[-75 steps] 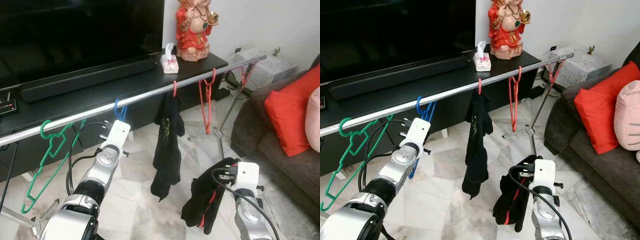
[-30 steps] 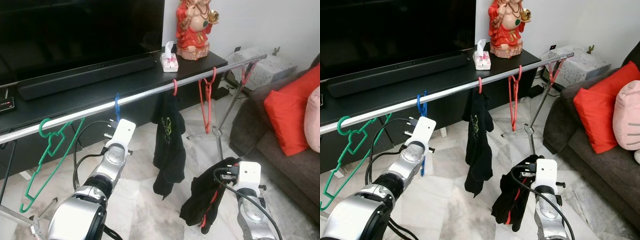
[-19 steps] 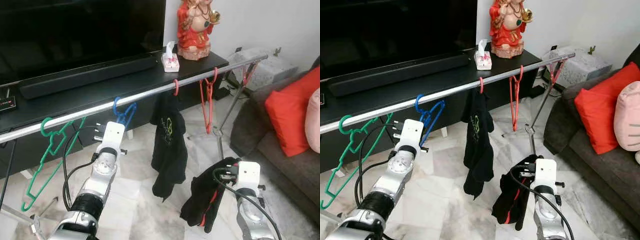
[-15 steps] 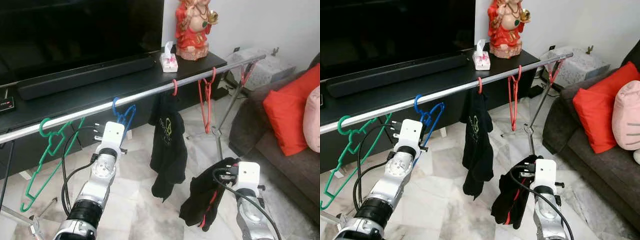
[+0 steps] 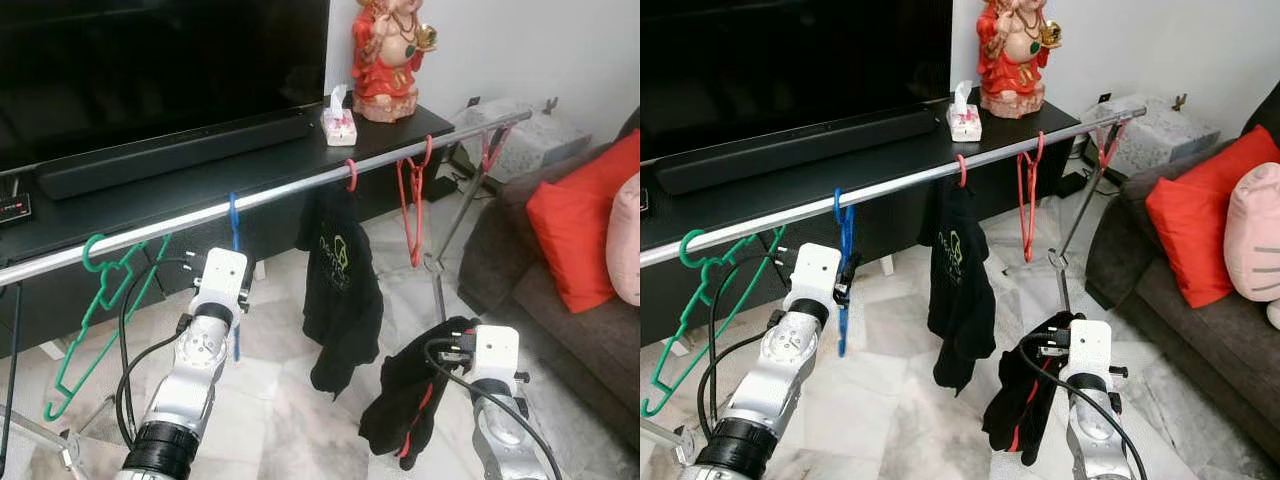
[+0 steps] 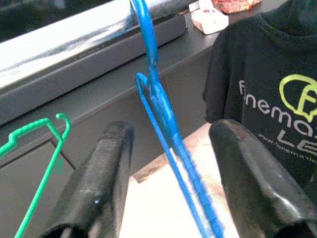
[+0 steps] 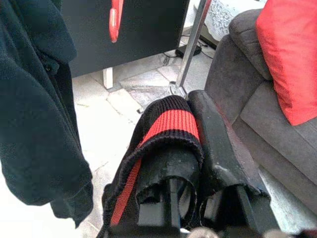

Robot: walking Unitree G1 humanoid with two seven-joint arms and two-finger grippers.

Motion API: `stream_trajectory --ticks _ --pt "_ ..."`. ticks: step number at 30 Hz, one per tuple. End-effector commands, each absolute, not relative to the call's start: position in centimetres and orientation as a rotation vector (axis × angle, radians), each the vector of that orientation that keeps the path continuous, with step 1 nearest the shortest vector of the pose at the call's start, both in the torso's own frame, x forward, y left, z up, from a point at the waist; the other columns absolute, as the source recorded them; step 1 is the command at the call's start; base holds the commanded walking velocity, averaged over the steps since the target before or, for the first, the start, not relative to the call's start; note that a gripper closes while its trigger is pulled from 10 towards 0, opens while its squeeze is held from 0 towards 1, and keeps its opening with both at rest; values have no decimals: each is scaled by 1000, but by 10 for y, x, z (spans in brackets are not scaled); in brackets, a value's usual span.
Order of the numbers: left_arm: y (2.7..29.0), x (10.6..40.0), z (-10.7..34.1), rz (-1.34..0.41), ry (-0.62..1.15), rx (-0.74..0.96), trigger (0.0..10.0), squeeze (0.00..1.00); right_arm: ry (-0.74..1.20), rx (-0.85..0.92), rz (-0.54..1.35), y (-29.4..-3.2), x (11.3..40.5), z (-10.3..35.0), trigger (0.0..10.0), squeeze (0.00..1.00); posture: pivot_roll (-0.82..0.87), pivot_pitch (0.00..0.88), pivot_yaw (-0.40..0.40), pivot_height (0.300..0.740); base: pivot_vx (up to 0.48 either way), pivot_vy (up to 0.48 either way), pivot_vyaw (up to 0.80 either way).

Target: Hang hanger

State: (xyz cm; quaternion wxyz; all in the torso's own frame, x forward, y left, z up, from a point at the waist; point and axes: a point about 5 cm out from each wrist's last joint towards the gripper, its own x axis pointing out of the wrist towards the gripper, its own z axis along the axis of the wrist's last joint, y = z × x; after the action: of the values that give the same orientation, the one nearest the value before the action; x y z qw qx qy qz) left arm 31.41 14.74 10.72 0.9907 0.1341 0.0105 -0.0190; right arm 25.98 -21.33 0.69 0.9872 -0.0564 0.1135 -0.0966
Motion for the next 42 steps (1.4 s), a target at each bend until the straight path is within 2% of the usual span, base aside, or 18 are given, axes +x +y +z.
stream_trajectory --ticks 1,2,3,12,30,42 --pt "144 312 108 -50 24 270 10000 1000 237 -111 -213 -217 255 3 10000 0 -95 0 -75 740 0 0 0" --pt "143 311 108 -53 23 268 10000 1000 244 -113 -214 -218 254 2 10000 0 -94 0 -75 740 0 0 0" --pt "143 308 108 -57 16 264 10000 0 275 -106 -248 -222 246 -5 10000 0 -93 0 -74 740 0 0 0" --pt "148 295 102 -54 16 254 10000 0 332 -119 -341 -236 223 -20 10000 0 -94 0 -53 740 0 0 0" --pt "149 290 105 -41 8 239 10000 0 305 -114 -330 -231 232 -16 10000 0 -85 0 -54 740 0 0 0" --pt "146 286 103 -51 20 230 10000 0 305 -113 -329 -231 232 -16 10000 0 -85 0 -57 740 276 0 0"
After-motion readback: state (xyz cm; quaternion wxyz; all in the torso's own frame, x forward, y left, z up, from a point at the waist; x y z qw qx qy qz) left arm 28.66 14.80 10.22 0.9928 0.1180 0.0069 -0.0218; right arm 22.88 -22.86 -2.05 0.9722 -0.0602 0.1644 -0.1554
